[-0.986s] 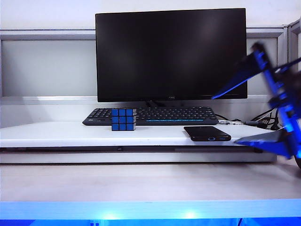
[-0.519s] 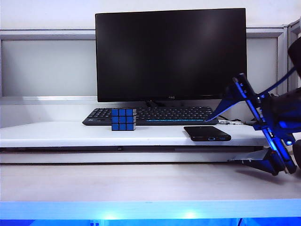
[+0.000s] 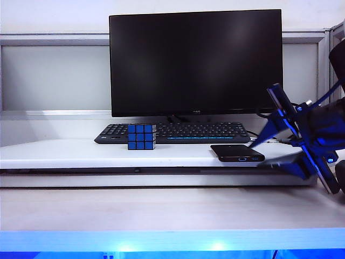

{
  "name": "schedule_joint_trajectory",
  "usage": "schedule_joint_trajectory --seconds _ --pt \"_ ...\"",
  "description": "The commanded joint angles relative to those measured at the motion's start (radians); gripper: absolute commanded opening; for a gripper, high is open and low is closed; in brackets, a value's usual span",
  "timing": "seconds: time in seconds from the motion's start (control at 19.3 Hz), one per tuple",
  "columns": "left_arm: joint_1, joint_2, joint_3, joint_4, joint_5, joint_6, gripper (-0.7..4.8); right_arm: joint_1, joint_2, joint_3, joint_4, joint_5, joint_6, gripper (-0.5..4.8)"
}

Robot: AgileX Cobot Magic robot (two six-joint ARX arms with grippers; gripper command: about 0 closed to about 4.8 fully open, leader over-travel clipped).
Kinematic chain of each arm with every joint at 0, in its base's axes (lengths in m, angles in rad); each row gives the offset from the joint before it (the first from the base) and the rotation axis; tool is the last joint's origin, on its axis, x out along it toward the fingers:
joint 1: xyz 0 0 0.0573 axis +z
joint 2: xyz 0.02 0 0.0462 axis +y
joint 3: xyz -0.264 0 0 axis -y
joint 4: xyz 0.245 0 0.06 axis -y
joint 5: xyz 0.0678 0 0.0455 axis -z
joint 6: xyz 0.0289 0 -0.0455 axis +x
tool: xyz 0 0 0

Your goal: Put the phone on top of the Rubik's Cube.

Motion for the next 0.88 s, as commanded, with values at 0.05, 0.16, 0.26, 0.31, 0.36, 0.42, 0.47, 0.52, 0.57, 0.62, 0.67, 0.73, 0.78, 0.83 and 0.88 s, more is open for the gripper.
schedule_joint_trajectory --seconds 0.05,0.16,0.26,0.31,0.36,0.42,0.47,0.52,0.57,0.62,0.67,0.73,0.78,0.83,0.88 --pt "0.001 0.000 0.005 -0.035 0.013 -0.003 -0.06 0.000 -0.003 0.002 0.025 0.002 -0.003 1.38" --pt "0.001 0.000 0.005 -0.035 0.013 -0.003 -0.06 0.000 -0.003 0.002 0.025 0.002 -0.003 0.71" --pt "0.001 0.000 0.005 -0.035 0.013 -0.003 -0.06 0.000 -0.003 0.002 0.027 0.003 -0.003 0.39" --pt "0.001 0.000 0.005 -0.035 0.013 -0.003 -0.06 0.000 -0.003 0.002 0.029 0.010 -0.003 0.39" --pt "0.001 0.000 0.005 -0.035 0.013 -0.003 -0.06 0.000 -0.003 0.002 0.029 0.016 -0.003 0.28" --pt "0.001 0.000 0.005 -0.035 0.013 -0.003 -0.06 0.000 -0.003 0.002 0.029 0.019 -0.003 0.02" --pt "0.001 0.000 0.005 -0.035 0.013 -0.003 -0.06 0.000 -0.003 0.002 0.032 0.027 -0.003 -0.08" --pt "0.001 0.000 0.005 -0.035 0.013 -0.003 -0.06 0.000 -0.003 0.002 0.045 0.029 -0.003 -0.08" --pt "0.001 0.000 0.005 -0.035 0.013 -0.003 -0.06 0.000 -0.003 0.002 0.086 0.027 -0.003 -0.08" --pt "0.001 0.000 0.005 -0.035 0.013 -0.003 -0.06 0.000 -0.003 0.002 0.130 0.024 -0.003 -0.08" --pt "0.001 0.000 0.004 -0.035 0.013 -0.003 -0.06 0.000 -0.003 0.002 0.159 0.024 -0.003 -0.08" --pt "0.001 0.000 0.004 -0.035 0.013 -0.003 -0.05 0.000 -0.003 0.003 0.201 0.024 -0.002 -0.09" --pt "0.001 0.000 0.004 -0.035 0.013 -0.003 -0.06 0.000 -0.003 0.003 0.222 0.023 -0.002 -0.09" --pt "0.001 0.000 0.004 -0.035 0.013 -0.002 -0.05 0.000 -0.003 0.003 0.238 0.016 -0.002 -0.09" --pt "0.001 0.000 0.004 -0.035 0.012 0.001 -0.06 0.002 -0.004 0.003 0.240 0.013 0.010 -0.09"
